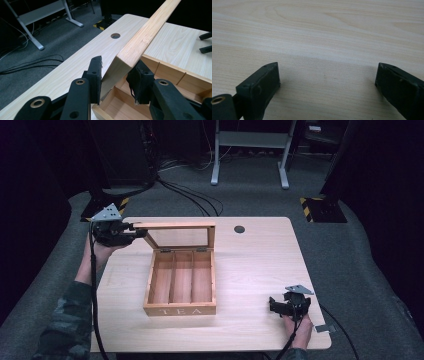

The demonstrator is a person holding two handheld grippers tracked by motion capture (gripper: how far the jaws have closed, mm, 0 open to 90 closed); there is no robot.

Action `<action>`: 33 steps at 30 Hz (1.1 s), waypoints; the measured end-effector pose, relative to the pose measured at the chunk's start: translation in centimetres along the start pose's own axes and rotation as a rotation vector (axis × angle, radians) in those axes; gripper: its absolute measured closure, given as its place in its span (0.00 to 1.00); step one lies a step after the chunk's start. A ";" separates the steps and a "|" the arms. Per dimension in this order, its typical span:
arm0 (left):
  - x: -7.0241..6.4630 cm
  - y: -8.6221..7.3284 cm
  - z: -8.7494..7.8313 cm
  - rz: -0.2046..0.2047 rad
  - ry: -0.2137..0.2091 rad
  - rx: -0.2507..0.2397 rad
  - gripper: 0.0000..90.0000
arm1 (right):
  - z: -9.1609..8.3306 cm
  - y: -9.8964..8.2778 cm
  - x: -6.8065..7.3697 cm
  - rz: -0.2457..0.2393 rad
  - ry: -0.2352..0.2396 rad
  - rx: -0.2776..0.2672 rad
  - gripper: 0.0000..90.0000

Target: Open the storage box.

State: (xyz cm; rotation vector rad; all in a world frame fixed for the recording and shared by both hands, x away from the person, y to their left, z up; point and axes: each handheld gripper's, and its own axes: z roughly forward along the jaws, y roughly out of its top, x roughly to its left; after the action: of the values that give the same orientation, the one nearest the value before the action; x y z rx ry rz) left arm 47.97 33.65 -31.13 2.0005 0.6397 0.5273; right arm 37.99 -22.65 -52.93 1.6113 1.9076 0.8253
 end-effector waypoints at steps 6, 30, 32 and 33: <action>0.0 0.0 0.0 0.000 -0.003 0.003 0.72 | 0.0 0.0 0.0 0.000 0.000 0.000 0.06; -0.3 -0.2 -0.1 0.002 0.004 0.000 0.71 | 0.0 0.0 0.0 0.004 -0.003 -0.005 0.06; -0.4 -0.3 -0.2 0.002 0.003 -0.004 0.71 | 0.0 0.0 0.0 0.004 -0.003 -0.005 0.06; -0.4 -0.3 -0.2 0.002 0.003 -0.004 0.71 | 0.0 0.0 0.0 0.004 -0.003 -0.005 0.06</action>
State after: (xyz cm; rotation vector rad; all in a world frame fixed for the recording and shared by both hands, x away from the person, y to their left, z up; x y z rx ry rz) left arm 47.50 33.64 -31.34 1.9973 0.6384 0.5329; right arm 38.00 -22.64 -52.96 1.6131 1.8992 0.8287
